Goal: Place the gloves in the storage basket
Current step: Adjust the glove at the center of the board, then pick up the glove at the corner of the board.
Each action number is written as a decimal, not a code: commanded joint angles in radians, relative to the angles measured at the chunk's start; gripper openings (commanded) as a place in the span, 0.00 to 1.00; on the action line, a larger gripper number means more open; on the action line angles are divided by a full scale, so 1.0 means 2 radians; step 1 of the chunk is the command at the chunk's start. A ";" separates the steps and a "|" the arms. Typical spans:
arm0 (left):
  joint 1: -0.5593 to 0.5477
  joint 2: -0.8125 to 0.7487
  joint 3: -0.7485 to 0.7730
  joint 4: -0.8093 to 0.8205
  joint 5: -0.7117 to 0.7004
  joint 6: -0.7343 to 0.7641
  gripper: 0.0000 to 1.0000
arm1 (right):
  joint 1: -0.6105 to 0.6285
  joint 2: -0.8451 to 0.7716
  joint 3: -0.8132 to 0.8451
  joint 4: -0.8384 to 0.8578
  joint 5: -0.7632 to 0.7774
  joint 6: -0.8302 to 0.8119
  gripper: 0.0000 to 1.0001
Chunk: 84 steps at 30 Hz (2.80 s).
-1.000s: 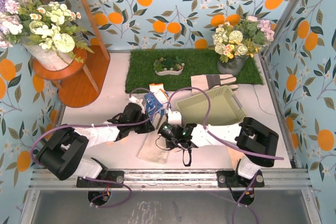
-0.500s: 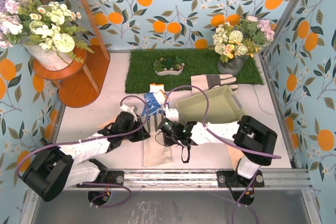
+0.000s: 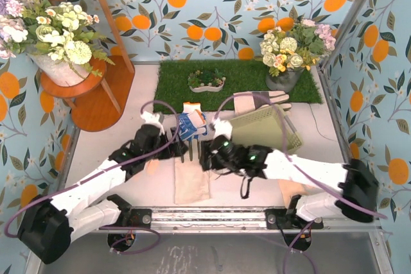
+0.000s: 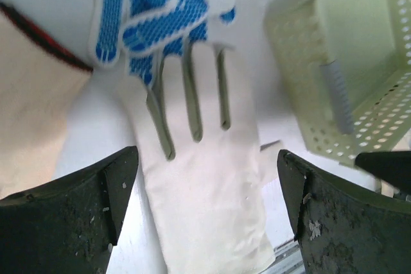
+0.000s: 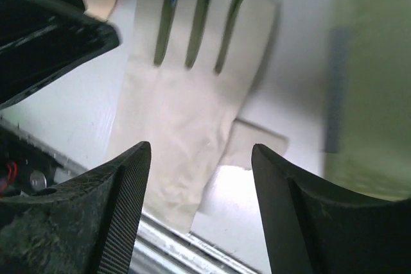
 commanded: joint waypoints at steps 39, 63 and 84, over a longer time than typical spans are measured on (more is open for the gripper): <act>0.123 0.052 0.185 -0.073 0.022 0.231 0.97 | -0.322 0.411 0.411 -0.195 0.025 -0.236 0.45; 0.132 0.047 0.182 -0.073 0.018 0.236 0.97 | -0.330 0.308 0.322 -0.097 0.009 -0.275 0.00; 0.134 0.027 0.174 -0.048 0.057 0.253 0.97 | -0.301 0.151 0.303 -0.096 -0.086 -0.276 0.00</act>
